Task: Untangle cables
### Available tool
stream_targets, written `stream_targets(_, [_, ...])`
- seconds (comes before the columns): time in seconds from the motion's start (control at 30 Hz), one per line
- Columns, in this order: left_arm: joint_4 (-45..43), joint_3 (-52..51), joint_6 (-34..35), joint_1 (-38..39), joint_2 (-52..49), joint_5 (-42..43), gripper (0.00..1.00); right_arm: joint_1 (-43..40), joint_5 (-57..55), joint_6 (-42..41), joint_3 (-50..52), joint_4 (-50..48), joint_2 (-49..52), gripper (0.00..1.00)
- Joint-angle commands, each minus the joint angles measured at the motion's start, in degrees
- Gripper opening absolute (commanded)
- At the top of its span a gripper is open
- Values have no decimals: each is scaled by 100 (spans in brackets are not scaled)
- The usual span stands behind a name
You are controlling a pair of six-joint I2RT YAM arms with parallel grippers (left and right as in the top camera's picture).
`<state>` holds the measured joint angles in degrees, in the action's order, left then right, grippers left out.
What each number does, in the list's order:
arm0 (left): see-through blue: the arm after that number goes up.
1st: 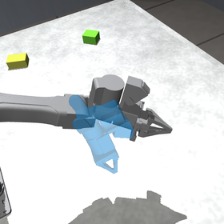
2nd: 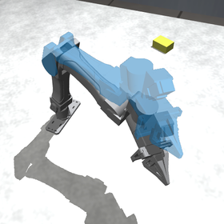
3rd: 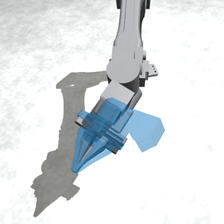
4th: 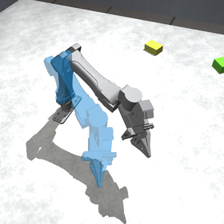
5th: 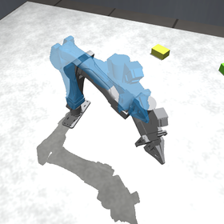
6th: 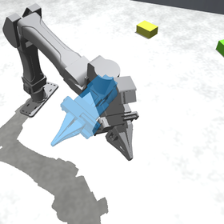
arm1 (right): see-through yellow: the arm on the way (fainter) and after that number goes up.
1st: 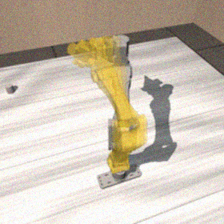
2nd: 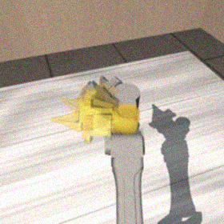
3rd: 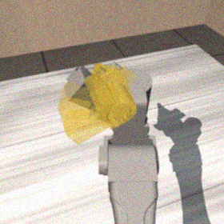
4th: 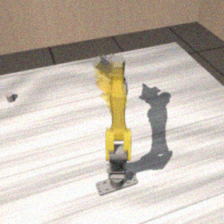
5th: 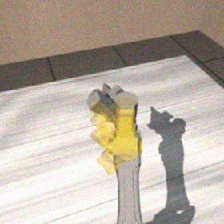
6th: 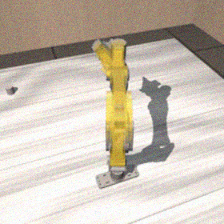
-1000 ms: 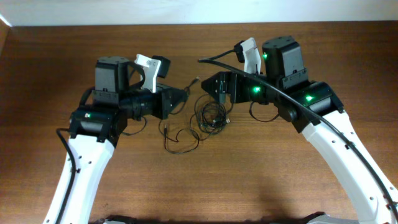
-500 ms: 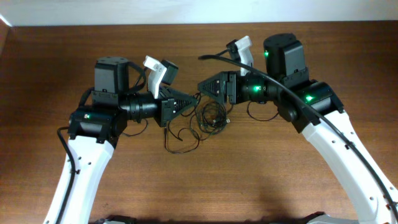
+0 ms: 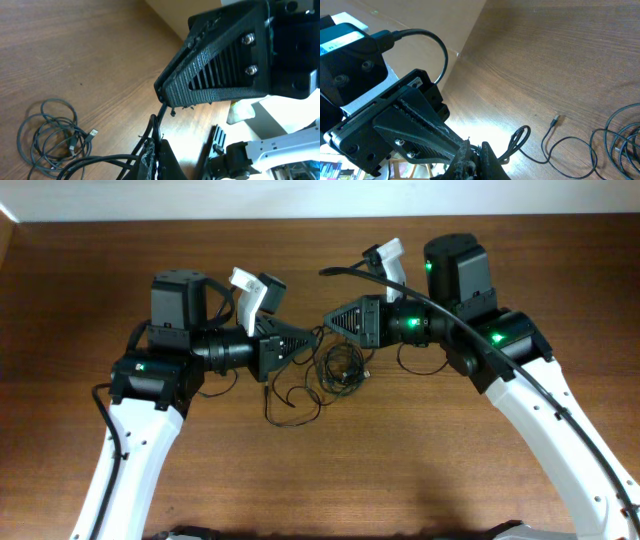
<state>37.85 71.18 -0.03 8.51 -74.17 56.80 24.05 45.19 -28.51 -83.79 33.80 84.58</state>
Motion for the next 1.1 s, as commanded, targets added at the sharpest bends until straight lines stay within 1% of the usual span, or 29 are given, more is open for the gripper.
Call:
stream_targets(0.0, [-168,87,227,-4,81,426,0,103,-96,33,-22,-20,13,4])
stream_targets(0.03, [-243,90,321,-4,81,492,0,151,-181,33,-22,-20,13,4])
stream_targets(0.13, [-564,87,964,-4,81,468,0,256,-238,37,-22,-22,13,4])
stream_targets(0.2, [-614,90,1016,-4,81,415,0,258,-236,35,-22,-20,13,4])
stream_targets(0.27, [-616,87,1401,-4,81,179,0,258,-236,35,-22,-20,13,4])
stream_targets(0.47, [-802,90,1843,-4,81,192,0,262,-234,37,-22,4,13,4])
stream_targets(0.53, [-938,87,2142,-4,81,192,0,262,-234,37,-22,4,13,4])
stream_targets(0.63, [-1147,87,2632,-4,81,203,0,262,-234,37,-22,15,13,7])
stream_targets(0.7, [-1239,87,2765,-4,81,240,0,262,-234,39,-22,26,13,16])
stream_targets(0.73, [-1274,87,2809,-4,81,254,0,262,-234,39,-22,24,13,24])
stream_targets(0.77, [-1320,90,2833,-4,81,286,0,262,-234,39,-22,24,13,42])
stream_targets(0.83, [-1353,90,2874,-4,81,345,0,262,-234,39,-22,24,13,58])
stream_targets(0.97, [-1394,87,2946,-4,81,350,0,262,-234,39,-22,24,13,68])
stream_targets(1.07, [-1593,90,3440,-4,81,153,0,262,-234,39,-22,24,13,72])
